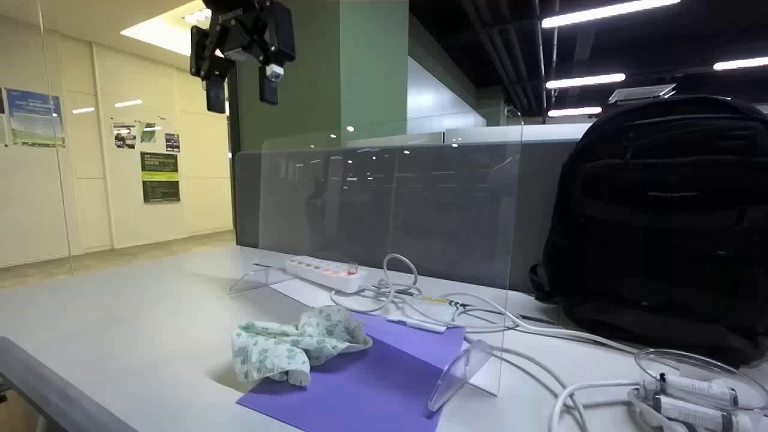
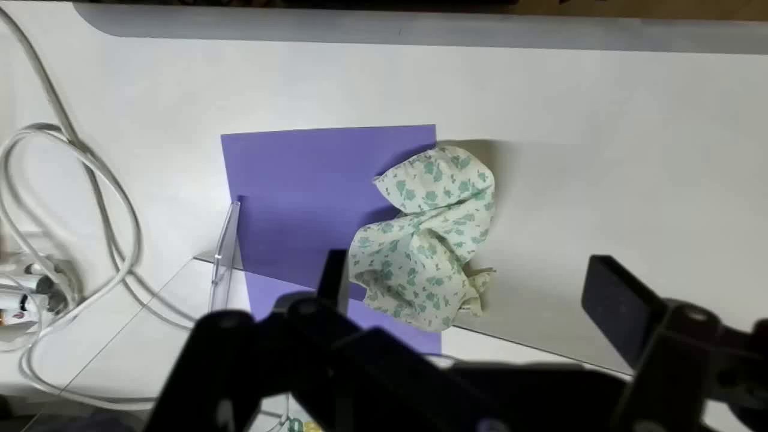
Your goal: Hang the white cloth in the glass panel
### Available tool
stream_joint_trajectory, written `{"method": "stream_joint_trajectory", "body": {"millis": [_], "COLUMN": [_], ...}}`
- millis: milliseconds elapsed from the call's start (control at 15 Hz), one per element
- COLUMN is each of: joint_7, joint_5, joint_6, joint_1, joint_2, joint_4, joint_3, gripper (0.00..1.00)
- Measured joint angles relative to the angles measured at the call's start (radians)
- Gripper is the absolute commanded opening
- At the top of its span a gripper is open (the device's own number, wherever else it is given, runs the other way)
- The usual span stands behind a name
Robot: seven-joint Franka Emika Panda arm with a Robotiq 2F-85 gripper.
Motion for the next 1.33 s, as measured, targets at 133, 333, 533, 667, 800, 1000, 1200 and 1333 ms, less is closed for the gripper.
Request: {"method": "stream_joint_trajectory", "body": {"millis": [133, 333, 533, 667, 800, 1000, 1200, 1333], "joint_7": [0.000, 0.000, 0.000, 0.000, 0.000, 0.002, 0.008, 0.028], "joint_5": [0.000, 0.000, 0.000, 0.000, -0.001, -0.004, -0.005, -0.004], "joint_6": [0.000, 0.000, 0.000, 0.000, 0.003, 0.081, 0.212, 0.301], "joint_1": [0.000, 0.000, 0.000, 0.000, 0.000, 0.001, 0.010, 0.019], "joint_2": [0.000, 0.000, 0.000, 0.000, 0.000, 0.004, 0.022, 0.047], "joint_4": [0.000, 0.000, 0.000, 0.000, -0.001, -0.033, -0.104, -0.157], "joint_3": [0.000, 0.000, 0.000, 0.000, 0.001, 0.025, 0.069, 0.101], "gripper": [1.00, 1.00, 1.00, 1.00, 1.00, 1.00, 1.00, 1.00]}}
